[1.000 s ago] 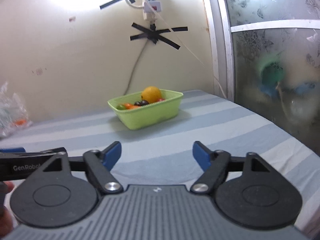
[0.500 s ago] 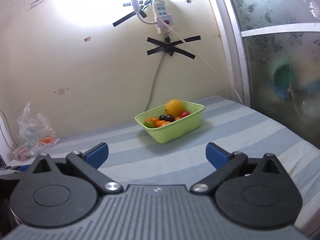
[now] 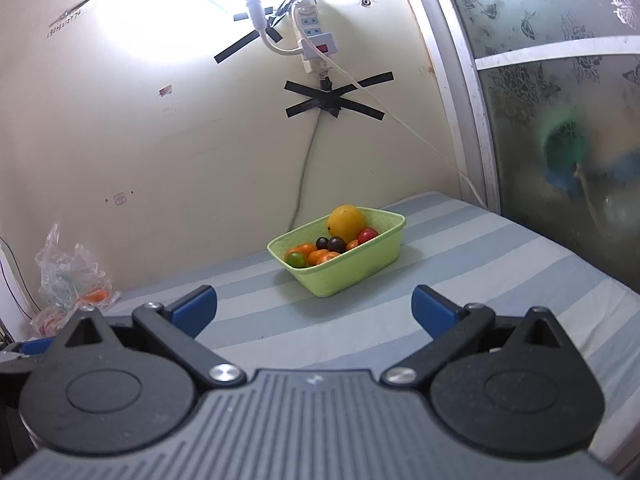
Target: Organize fruits
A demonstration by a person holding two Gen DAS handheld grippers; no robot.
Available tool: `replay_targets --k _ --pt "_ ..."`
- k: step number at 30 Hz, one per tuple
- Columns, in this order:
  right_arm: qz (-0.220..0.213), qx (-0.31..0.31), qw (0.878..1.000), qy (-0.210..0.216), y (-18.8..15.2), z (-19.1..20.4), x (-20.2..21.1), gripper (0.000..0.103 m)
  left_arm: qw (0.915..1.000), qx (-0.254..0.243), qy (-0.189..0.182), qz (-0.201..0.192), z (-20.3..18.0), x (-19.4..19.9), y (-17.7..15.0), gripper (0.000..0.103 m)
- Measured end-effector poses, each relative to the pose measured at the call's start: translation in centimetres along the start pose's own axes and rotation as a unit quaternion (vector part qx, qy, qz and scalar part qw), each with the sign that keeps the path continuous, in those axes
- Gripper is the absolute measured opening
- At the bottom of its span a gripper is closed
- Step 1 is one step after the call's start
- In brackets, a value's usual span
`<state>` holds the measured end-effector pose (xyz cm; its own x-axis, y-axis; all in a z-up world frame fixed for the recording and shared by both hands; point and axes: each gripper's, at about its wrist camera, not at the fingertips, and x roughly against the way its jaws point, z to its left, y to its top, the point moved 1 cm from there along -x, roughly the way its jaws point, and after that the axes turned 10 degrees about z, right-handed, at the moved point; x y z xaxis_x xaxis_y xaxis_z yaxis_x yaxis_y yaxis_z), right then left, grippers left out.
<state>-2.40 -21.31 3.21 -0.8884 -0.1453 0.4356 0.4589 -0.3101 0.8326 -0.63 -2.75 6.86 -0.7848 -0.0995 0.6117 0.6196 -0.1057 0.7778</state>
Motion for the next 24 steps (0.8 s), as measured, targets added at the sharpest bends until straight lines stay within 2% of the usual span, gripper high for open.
replay_targets --k 4,24 --pt "0.002 -0.01 1.0 0.003 0.4 -0.3 0.0 0.103 0.9998 -0.016 0.012 -0.006 -0.6 0.2 0.1 0.103" --pt "0.011 -0.03 0.999 0.013 0.4 -1.5 0.0 0.103 0.9982 -0.034 -0.004 0.05 -2.4 -0.4 -0.1 0.103"
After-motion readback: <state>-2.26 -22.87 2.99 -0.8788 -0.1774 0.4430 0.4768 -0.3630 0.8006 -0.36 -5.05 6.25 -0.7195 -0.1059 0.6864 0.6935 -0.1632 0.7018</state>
